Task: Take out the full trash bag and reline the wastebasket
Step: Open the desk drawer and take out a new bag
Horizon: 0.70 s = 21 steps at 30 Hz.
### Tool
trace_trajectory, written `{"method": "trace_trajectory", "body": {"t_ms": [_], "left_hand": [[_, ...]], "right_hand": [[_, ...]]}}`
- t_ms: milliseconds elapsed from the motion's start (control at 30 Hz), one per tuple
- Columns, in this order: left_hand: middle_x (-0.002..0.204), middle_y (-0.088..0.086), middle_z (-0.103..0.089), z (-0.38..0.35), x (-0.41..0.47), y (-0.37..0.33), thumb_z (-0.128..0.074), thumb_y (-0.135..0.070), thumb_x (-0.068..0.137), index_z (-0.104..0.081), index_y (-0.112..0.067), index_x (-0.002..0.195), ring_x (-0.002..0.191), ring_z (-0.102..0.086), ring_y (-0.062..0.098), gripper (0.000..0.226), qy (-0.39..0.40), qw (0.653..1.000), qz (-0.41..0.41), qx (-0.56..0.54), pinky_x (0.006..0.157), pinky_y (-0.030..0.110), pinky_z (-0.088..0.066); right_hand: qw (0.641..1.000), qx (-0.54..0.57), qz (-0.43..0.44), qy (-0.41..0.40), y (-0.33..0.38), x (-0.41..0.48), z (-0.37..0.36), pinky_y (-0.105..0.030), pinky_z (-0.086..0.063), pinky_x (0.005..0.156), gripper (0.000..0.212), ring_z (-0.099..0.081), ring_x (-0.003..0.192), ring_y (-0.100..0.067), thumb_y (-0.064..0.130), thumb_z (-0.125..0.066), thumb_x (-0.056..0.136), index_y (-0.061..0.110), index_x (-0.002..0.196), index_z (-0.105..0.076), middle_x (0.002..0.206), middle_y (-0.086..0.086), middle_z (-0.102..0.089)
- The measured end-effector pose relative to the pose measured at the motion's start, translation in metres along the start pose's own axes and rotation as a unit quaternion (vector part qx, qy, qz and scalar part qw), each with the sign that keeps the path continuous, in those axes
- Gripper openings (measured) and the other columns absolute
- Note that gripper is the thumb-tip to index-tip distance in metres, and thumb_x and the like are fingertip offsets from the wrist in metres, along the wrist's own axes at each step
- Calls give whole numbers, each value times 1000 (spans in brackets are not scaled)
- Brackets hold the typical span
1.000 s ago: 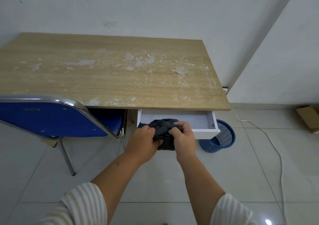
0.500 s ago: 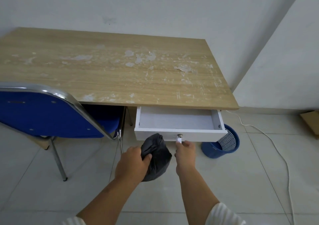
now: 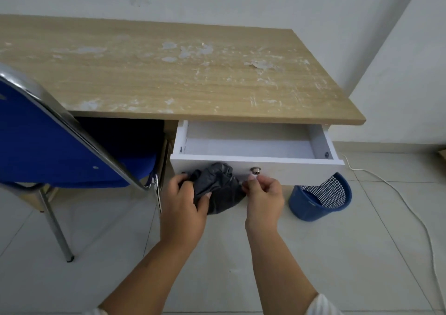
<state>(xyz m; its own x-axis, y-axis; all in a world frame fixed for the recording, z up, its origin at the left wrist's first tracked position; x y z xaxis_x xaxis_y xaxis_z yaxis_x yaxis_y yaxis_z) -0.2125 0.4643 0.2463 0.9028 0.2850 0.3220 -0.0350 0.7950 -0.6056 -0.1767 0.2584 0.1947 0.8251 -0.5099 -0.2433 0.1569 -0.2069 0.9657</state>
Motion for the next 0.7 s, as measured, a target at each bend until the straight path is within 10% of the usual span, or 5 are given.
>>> {"method": "trace_trajectory", "body": {"t_ms": [233, 700], "left_hand": [[119, 14, -52, -14, 19, -1, -73, -18, 80, -64, -2, 90, 108, -53, 31, 20, -18, 999, -30, -5, 88, 29, -44], [132, 18, -49, -39, 58, -8, -71, -17, 80, -62, -1, 93, 124, -45, 36, 22, -7, 998, -69, 11, 98, 41, -43]], "right_hand": [[997, 67, 15, -22, 4, 3, -9, -13, -52, 62, 9, -65, 73, -14, 11, -70, 83, 17, 80, -64, 80, -4, -67], [997, 68, 24, -11, 22, 46, -42, -28, -58, 71, 9, -69, 72, -14, 18, -71, 83, 20, 79, -63, 84, -6, -70]]}}
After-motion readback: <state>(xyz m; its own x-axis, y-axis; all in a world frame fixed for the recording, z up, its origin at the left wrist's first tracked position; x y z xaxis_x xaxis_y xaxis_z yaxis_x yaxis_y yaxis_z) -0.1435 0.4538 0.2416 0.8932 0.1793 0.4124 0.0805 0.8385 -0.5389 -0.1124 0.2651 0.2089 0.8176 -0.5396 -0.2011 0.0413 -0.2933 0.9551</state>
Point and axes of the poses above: each hand's wrist, its own x-axis towards the middle knuckle, its own z-axis out of the back of the hand, y = z × x, the point moved 9 cm from there along x, towards the middle knuckle
